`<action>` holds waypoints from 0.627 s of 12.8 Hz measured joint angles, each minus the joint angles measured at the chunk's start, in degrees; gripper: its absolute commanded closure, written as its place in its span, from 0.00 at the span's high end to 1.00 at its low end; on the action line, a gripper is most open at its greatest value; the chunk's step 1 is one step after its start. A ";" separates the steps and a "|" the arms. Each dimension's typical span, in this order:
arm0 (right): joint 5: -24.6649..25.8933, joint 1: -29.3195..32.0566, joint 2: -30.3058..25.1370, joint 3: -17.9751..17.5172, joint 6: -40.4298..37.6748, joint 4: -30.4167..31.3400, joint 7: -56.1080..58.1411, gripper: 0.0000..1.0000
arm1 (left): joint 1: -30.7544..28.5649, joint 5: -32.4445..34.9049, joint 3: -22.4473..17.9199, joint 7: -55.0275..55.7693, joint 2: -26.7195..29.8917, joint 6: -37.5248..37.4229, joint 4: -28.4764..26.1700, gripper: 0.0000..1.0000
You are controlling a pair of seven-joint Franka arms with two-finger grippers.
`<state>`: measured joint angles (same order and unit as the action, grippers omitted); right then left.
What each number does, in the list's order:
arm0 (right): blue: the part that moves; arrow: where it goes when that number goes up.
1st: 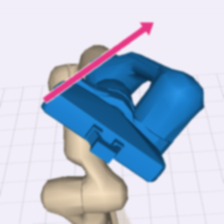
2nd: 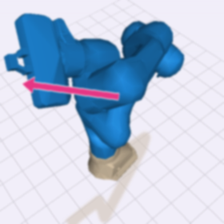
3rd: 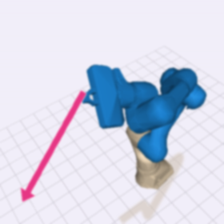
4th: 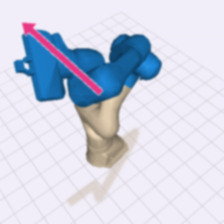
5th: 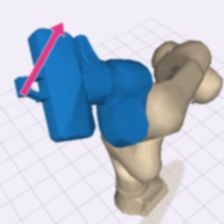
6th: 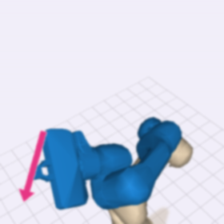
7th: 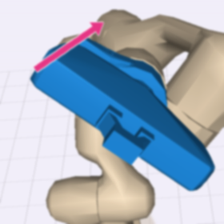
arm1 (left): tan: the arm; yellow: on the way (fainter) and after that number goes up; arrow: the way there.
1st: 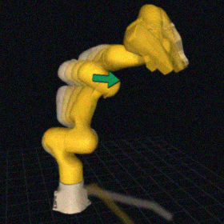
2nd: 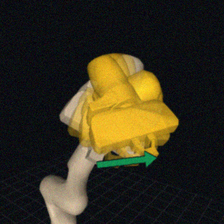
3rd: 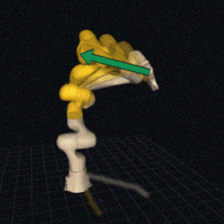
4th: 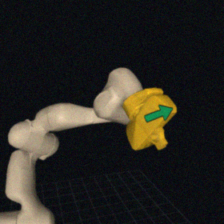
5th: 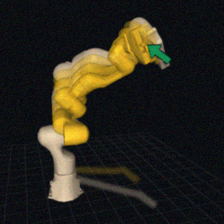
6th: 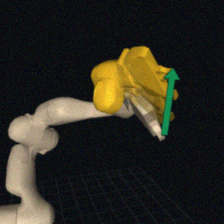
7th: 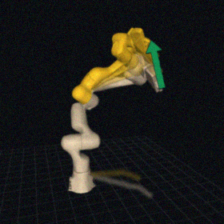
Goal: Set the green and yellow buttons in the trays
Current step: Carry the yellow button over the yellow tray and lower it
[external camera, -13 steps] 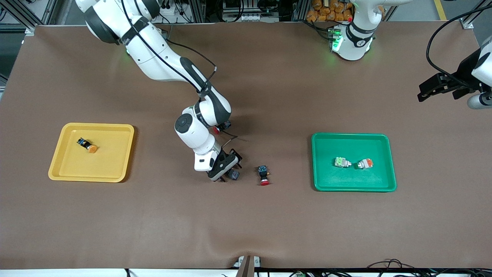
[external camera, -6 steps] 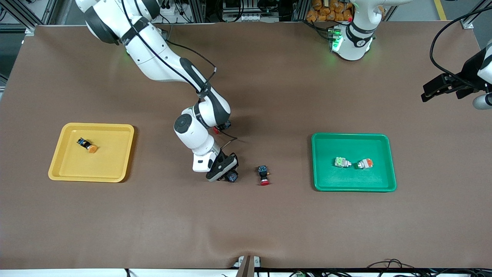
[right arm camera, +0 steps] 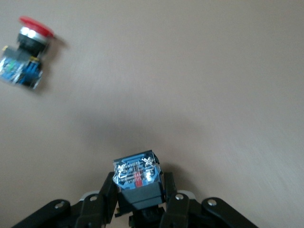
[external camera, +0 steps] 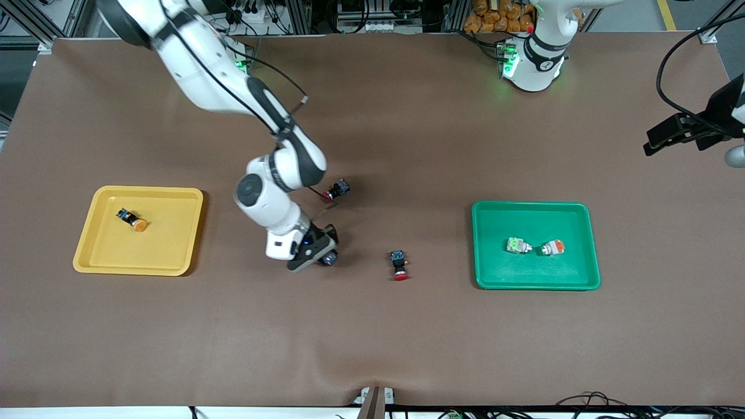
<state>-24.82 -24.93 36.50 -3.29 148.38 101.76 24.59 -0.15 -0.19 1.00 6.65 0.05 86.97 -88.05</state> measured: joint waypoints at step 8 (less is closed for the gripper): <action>0.33 7.68 -13.55 18.03 -15.11 18.20 22.04 0.00 | -0.03 0.00 0.26 -0.33 0.00 1.18 0.05 1.00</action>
<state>-24.49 -17.25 22.94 14.74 133.27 119.96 46.63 -0.18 -0.19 1.26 6.32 0.05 88.15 -88.00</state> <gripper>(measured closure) 0.564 0.000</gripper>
